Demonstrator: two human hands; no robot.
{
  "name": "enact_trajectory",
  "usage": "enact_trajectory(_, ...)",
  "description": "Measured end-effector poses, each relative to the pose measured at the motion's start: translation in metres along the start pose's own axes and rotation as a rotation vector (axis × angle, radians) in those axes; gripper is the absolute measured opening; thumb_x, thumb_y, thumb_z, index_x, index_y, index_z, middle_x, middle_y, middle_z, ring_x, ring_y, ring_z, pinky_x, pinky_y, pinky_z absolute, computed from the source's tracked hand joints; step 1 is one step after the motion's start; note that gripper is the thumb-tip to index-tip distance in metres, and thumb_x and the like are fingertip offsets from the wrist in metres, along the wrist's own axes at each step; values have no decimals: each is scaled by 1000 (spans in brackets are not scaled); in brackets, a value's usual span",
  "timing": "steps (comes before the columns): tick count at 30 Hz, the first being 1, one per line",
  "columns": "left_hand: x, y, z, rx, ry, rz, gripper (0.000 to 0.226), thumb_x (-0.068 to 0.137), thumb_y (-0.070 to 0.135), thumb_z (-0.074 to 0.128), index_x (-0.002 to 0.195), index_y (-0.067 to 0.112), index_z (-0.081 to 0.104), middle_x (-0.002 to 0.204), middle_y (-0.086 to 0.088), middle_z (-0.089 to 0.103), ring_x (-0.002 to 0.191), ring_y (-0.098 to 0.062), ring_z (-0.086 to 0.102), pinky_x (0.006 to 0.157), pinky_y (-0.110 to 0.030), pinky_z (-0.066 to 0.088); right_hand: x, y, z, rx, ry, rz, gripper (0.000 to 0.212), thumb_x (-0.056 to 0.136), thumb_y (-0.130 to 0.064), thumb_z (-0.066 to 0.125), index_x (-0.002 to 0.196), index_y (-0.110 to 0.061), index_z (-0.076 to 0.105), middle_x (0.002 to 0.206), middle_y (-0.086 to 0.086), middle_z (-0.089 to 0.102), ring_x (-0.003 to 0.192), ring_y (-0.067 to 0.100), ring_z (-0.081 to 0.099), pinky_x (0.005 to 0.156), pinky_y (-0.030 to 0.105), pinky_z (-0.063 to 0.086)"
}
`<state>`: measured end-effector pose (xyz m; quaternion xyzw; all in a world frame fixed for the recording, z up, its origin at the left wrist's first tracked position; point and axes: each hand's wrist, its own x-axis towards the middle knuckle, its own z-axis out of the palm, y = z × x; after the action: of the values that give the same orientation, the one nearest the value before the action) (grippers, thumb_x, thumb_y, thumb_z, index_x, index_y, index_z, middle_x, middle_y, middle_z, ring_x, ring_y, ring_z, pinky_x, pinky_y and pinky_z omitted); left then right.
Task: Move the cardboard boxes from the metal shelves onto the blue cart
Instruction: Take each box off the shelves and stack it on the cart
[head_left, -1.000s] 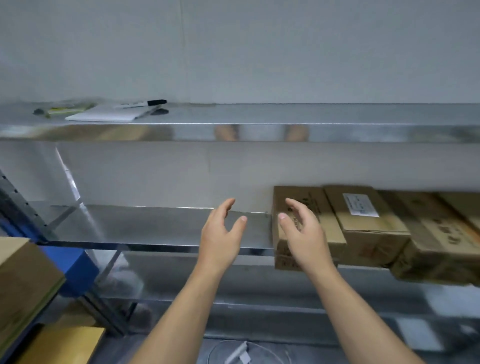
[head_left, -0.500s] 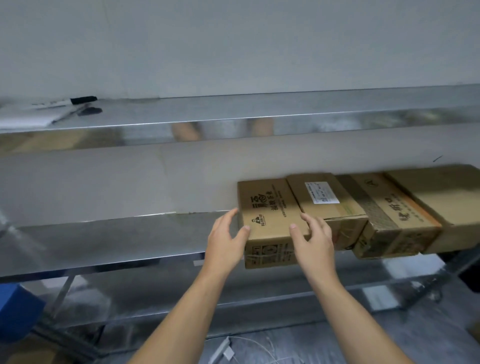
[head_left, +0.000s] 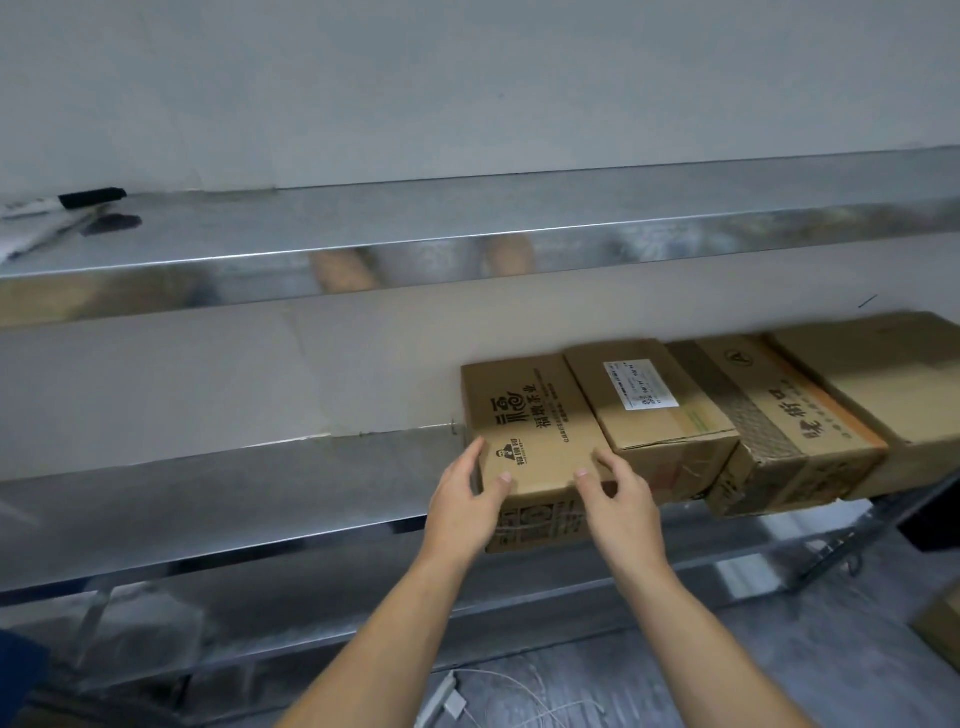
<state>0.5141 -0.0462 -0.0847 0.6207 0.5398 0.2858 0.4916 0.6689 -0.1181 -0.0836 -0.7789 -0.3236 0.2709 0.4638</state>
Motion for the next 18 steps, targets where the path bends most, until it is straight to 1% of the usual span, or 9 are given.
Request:
enact_trajectory(4, -3, 0, 2, -56, -23, -33, 62, 94, 37, 62, 149, 43, 34, 152, 11, 42, 136, -13, 42, 113, -42, 38, -1, 1, 1, 18, -35, 3, 45, 97, -39, 57, 141, -36, 50, 144, 4, 41, 127, 21, 46, 98, 33, 38)
enact_trajectory(7, -8, -1, 0, -83, -11, -44, 62, 96, 33, 61, 150, 40, 32, 151, 11, 43, 138, -13, 40, 114, -38, 36, 0, 3, 1, 11, -76, 7, 52, 95, -43, 59, 145, -42, 45, 146, 2, 42, 132, 22, 44, 105, 39, 38)
enact_trajectory(10, -15, -2, -5, -91, 4, -39, 61, 95, 33, 63, 149, 42, 35, 149, 12, 46, 135, -10, 43, 113, -36, 37, -2, 6, 3, 47, -116, 12, 57, 91, -45, 63, 145, -45, 44, 150, -5, 45, 139, 20, 39, 113, 42, 35)
enact_trajectory(13, -26, -2, -13, -58, 3, -38, 61, 94, 34, 64, 148, 44, 36, 144, 14, 48, 132, -8, 45, 110, -31, 37, -7, 8, 8, 44, -149, 0, 58, 88, -52, 63, 143, -52, 41, 147, -14, 48, 141, 22, 35, 114, 50, 35)
enact_trajectory(16, -37, -6, -24, -12, 29, -30, 62, 92, 38, 65, 147, 46, 36, 145, 14, 49, 132, -10, 46, 112, -37, 39, -15, 6, 11, 60, -188, -30, 56, 89, -52, 62, 140, -56, 41, 142, -16, 52, 138, 19, 37, 112, 49, 38)
enact_trajectory(18, -46, -8, -33, -1, 80, -33, 62, 91, 41, 66, 145, 50, 37, 144, 16, 50, 130, -10, 48, 111, -40, 40, -23, 1, 16, 74, -220, -69, 55, 90, -48, 63, 141, -54, 42, 143, -14, 52, 137, 16, 41, 112, 47, 38)
